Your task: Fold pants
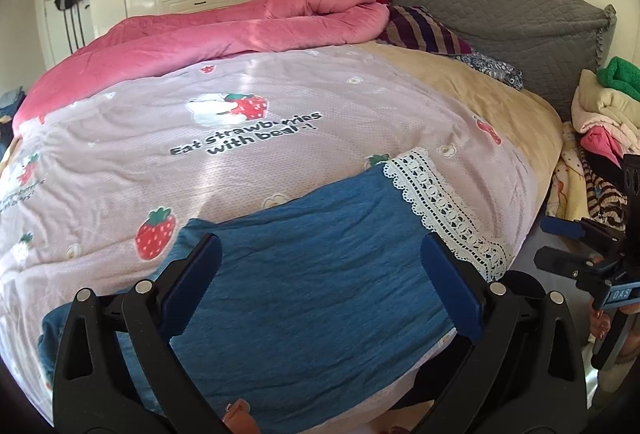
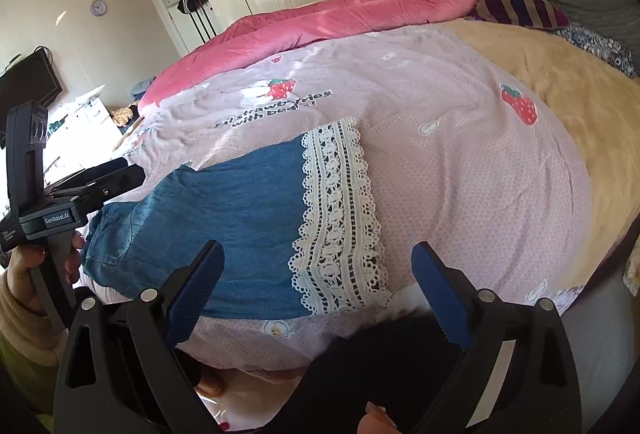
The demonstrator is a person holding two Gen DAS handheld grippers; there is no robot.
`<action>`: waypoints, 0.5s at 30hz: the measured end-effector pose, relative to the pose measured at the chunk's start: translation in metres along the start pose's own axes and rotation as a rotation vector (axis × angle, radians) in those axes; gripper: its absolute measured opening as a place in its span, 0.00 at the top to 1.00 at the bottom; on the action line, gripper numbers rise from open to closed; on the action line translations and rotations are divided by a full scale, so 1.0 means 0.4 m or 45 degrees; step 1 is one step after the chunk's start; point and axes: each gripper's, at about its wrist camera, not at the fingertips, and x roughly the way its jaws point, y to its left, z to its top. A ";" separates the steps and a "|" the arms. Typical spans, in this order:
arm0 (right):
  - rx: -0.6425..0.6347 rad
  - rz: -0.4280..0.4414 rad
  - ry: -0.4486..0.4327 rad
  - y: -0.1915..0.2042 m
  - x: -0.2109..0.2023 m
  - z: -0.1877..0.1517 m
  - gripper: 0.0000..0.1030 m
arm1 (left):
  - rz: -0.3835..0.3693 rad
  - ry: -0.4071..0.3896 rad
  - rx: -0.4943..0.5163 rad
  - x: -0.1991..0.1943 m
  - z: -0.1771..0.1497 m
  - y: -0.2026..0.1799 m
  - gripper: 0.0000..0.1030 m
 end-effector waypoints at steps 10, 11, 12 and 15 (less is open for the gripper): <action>0.214 0.068 0.081 -0.081 0.045 -0.039 0.09 | -0.077 0.093 0.111 0.129 0.049 -0.054 0.09; 0.244 0.085 0.091 -0.089 0.052 -0.044 0.09 | -0.086 0.104 0.115 0.143 0.055 -0.056 0.09; 0.264 0.099 0.099 -0.093 0.057 -0.048 0.09 | -0.090 0.114 0.117 0.158 0.060 -0.059 0.09; 0.301 0.121 0.137 -0.098 0.080 -0.061 0.09 | -0.113 0.154 0.145 0.211 0.082 -0.071 0.09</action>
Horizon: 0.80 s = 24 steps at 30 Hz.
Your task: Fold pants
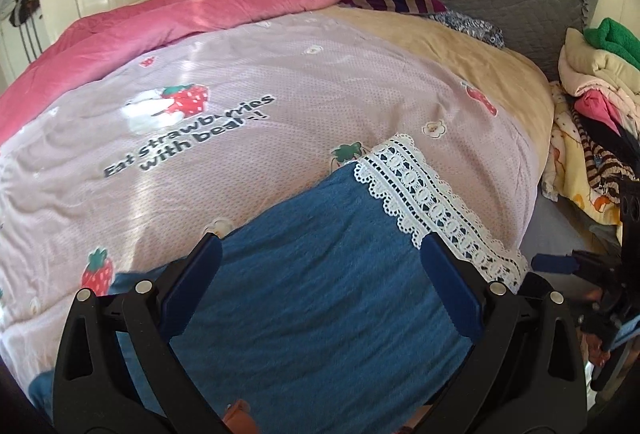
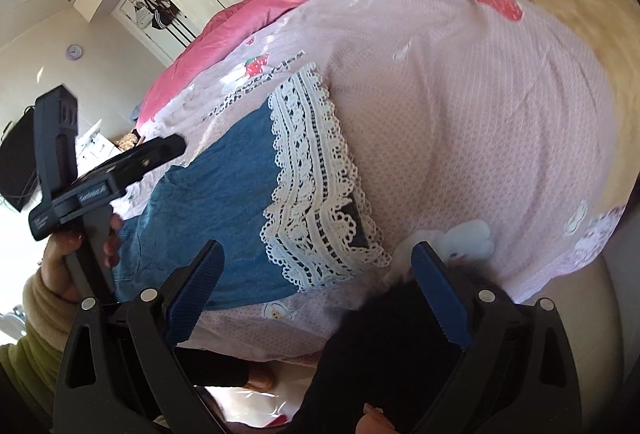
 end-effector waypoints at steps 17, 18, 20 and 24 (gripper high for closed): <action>0.053 0.034 0.065 -0.022 0.062 -0.011 0.71 | -0.182 0.150 0.157 0.226 0.110 -0.040 0.09; 0.039 0.041 0.052 -0.018 0.056 -0.012 0.74 | -0.196 0.161 0.158 0.236 0.111 -0.040 0.10; 0.007 0.056 0.014 -0.004 0.040 -0.015 0.75 | -0.217 0.178 0.163 0.253 0.112 -0.041 0.19; 0.048 0.068 0.028 -0.019 0.054 -0.010 0.73 | -0.290 0.206 0.186 0.278 0.112 -0.047 0.36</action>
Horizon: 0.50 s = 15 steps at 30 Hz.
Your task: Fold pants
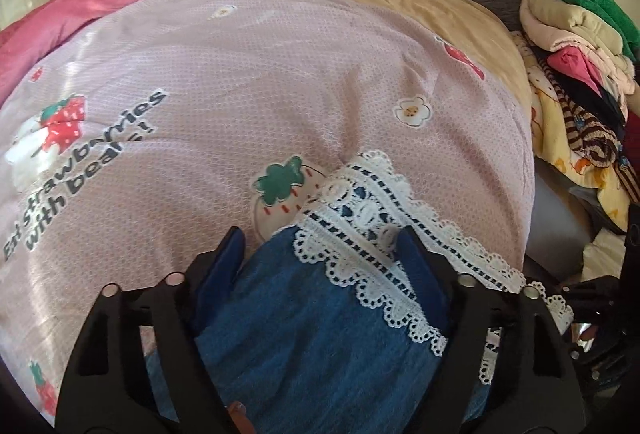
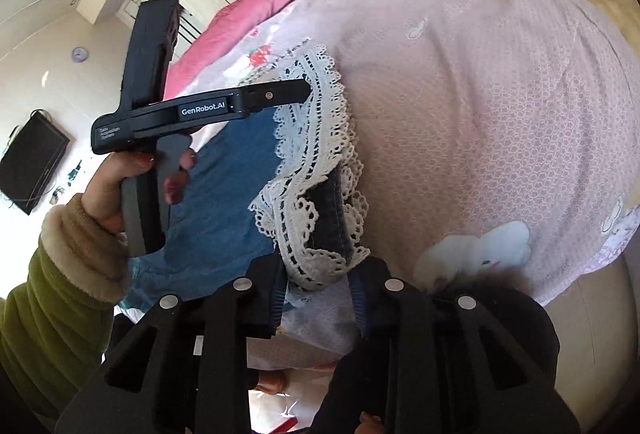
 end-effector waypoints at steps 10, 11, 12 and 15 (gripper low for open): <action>0.004 0.010 -0.019 0.011 0.019 0.022 0.79 | -0.174 0.047 -0.036 0.012 -0.011 0.016 0.84; -0.018 -0.001 -0.030 0.024 0.024 0.028 0.80 | -0.184 0.046 -0.041 0.011 -0.013 0.019 0.86; -0.031 -0.005 -0.041 0.030 0.022 0.029 0.80 | -0.193 0.046 -0.044 0.009 -0.014 0.020 0.87; -0.089 -0.034 -0.072 0.058 0.012 0.032 0.81 | -0.214 0.013 -0.059 -0.009 -0.016 0.026 0.88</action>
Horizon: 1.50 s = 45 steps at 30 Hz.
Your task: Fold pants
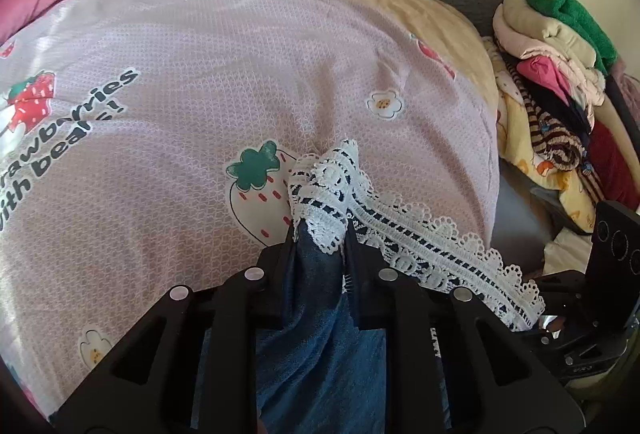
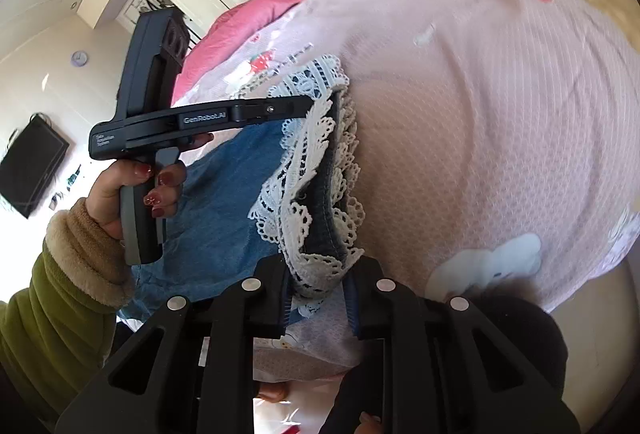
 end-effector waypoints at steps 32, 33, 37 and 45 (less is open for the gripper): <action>-0.984 -0.035 0.163 0.574 0.240 -0.161 0.81 | -0.120 -0.426 -0.419 -0.394 -0.349 0.299 0.57; -0.999 -0.050 0.164 0.579 0.243 -0.174 0.81 | -0.114 -0.434 -0.439 -0.405 -0.361 0.306 0.54; -1.048 -0.050 0.184 0.593 0.264 -0.201 0.77 | -0.054 -0.483 -0.491 -0.455 -0.413 0.328 0.43; -1.049 0.019 0.222 0.593 0.293 -0.207 0.67 | -0.024 -0.680 -0.652 -0.573 -0.507 0.356 0.34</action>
